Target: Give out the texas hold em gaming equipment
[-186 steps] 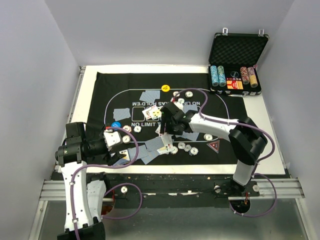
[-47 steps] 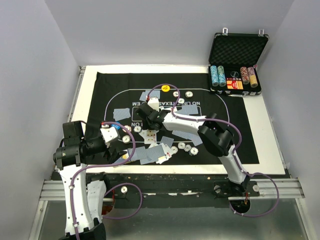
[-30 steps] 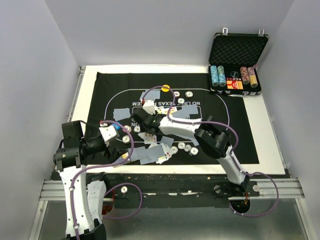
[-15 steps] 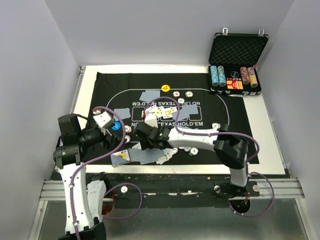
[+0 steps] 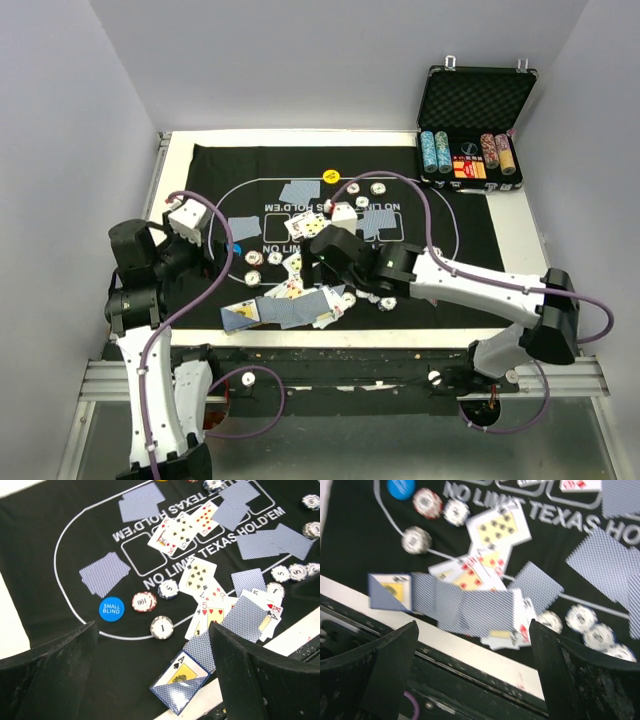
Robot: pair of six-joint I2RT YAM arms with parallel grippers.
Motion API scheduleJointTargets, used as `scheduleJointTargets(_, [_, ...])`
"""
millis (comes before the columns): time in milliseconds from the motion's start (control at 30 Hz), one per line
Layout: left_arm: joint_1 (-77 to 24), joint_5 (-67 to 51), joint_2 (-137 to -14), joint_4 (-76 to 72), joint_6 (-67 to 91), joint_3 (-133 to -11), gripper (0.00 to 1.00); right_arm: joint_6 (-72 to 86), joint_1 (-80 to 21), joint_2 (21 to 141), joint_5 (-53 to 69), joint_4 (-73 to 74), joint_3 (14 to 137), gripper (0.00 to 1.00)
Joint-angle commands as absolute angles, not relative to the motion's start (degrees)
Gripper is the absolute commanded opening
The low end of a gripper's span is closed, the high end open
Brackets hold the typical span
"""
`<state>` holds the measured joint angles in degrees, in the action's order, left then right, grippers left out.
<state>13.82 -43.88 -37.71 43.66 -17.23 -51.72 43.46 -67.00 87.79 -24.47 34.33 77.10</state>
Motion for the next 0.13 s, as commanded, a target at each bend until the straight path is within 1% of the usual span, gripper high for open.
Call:
scheduleJointTargets(0, [14.2,-36.4,-40.3,43.0,-11.5,-51.5,0.99,45.7,-67.1,81.8,-25.8,36.5,69.4,1.0])
scheduleJointTargets(100, [14.2,-35.6,-40.3,41.9,-10.9,-50.5,0.99,46.5,-67.0,78.5,-27.7,36.9,67.1,1.0])
